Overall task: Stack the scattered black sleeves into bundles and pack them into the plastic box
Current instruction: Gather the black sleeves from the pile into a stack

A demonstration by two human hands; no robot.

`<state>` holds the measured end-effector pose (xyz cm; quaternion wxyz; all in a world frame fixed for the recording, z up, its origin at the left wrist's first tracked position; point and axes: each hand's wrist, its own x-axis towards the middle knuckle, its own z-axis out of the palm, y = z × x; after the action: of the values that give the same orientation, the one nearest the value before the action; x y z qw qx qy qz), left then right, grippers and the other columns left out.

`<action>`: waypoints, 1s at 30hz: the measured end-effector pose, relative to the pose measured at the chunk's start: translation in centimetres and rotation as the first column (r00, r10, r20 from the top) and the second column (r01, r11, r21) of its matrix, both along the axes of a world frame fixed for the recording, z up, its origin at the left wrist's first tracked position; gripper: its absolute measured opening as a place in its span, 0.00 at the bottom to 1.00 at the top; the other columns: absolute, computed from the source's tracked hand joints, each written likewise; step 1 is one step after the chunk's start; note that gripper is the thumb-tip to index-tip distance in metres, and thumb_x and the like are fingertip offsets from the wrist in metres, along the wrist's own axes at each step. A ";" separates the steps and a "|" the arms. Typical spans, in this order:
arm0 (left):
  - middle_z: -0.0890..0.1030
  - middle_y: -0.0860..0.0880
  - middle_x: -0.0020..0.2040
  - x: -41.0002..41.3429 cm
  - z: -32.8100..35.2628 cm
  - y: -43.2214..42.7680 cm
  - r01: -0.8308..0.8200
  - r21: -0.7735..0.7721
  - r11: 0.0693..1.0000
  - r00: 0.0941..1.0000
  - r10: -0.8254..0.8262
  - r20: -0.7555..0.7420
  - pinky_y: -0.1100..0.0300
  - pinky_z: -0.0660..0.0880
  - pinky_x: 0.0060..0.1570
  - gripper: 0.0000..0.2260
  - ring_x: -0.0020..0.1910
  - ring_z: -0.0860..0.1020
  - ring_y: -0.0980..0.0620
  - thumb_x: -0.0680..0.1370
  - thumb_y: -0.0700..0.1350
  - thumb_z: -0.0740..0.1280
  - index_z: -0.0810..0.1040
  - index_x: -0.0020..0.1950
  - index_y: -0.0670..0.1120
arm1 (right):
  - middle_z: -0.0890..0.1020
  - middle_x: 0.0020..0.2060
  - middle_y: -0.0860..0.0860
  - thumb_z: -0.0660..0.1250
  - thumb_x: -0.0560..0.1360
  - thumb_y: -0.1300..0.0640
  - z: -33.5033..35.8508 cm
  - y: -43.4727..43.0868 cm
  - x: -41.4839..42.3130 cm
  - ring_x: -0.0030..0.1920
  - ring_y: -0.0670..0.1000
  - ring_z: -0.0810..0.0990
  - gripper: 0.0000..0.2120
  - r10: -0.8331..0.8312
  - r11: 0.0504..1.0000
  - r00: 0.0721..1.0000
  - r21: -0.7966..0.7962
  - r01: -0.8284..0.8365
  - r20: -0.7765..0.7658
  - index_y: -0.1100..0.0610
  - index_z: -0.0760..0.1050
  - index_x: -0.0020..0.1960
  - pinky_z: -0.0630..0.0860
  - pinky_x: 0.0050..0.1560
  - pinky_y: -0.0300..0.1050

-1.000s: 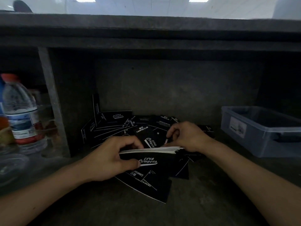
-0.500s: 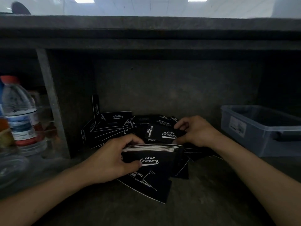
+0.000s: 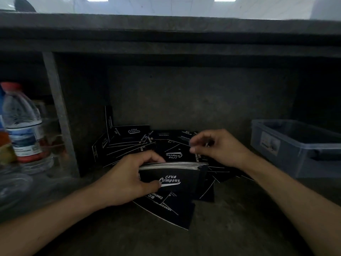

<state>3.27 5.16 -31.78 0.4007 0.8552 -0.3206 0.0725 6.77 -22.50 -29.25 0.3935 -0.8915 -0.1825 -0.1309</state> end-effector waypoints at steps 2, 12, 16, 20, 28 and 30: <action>0.85 0.58 0.49 0.0 0.0 0.0 0.006 -0.004 1.000 1.000 -0.006 -0.002 0.60 0.80 0.51 0.17 0.49 0.84 0.59 0.70 0.39 0.78 0.80 0.54 0.53 | 0.82 0.54 0.39 0.77 0.69 0.47 -0.7 0.3 0.3 0.54 0.38 0.79 0.18 -0.009 0.966 0.998 -0.259 0.026 0.068 0.47 0.82 0.58 0.73 0.56 0.35; 0.85 0.57 0.47 0.5 -0.3 0.3 -0.013 0.030 0.999 1.000 0.012 0.013 0.51 0.81 0.50 0.13 0.46 0.84 0.57 0.71 0.44 0.77 0.79 0.51 0.55 | 0.83 0.39 0.48 0.79 0.68 0.59 0.5 -0.7 0.1 0.38 0.42 0.79 0.11 -0.048 0.999 0.991 0.011 0.050 -0.129 0.51 0.85 0.49 0.75 0.42 0.33; 0.85 0.55 0.47 0.5 -0.4 0.4 -0.005 0.023 1.000 1.000 0.005 0.001 0.48 0.82 0.48 0.13 0.46 0.84 0.53 0.72 0.44 0.77 0.79 0.52 0.55 | 0.87 0.43 0.49 0.76 0.72 0.55 1.4 -1.6 -0.4 0.44 0.44 0.82 0.04 -0.071 0.968 0.969 0.217 0.124 -0.237 0.51 0.85 0.47 0.76 0.47 0.36; 0.85 0.56 0.48 0.6 -0.4 0.4 0.000 0.029 1.000 1.000 0.001 -0.007 0.48 0.82 0.48 0.13 0.46 0.84 0.53 0.72 0.44 0.77 0.79 0.52 0.56 | 0.85 0.49 0.54 0.72 0.72 0.64 2.0 -1.6 -0.8 0.45 0.49 0.84 0.15 0.088 0.860 0.920 0.495 0.123 -0.381 0.53 0.80 0.58 0.79 0.42 0.43; 0.85 0.55 0.47 0.7 -0.4 0.3 0.011 0.018 1.000 1.000 -0.011 0.002 0.48 0.81 0.48 0.13 0.46 0.84 0.53 0.72 0.43 0.77 0.79 0.51 0.55 | 0.84 0.52 0.59 0.62 0.73 0.76 2.3 -0.8 -0.8 0.47 0.56 0.84 0.35 0.296 0.690 0.906 0.724 0.015 -0.301 0.43 0.68 0.69 0.84 0.48 0.53; 0.85 0.55 0.48 0.6 -0.4 0.3 0.017 0.013 1.000 1.000 -0.017 -0.003 0.48 0.81 0.48 0.13 0.46 0.84 0.53 0.72 0.43 0.77 0.79 0.51 0.54 | 0.84 0.52 0.58 0.63 0.76 0.71 2.4 -0.6 -0.7 0.48 0.57 0.84 0.26 0.263 0.653 0.930 0.757 0.024 -0.256 0.48 0.72 0.67 0.83 0.49 0.53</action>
<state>3.87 5.47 -32.20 0.3961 0.8552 -0.3276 0.0658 6.11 -23.06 -26.86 0.7584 -0.6441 -0.0999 -0.0099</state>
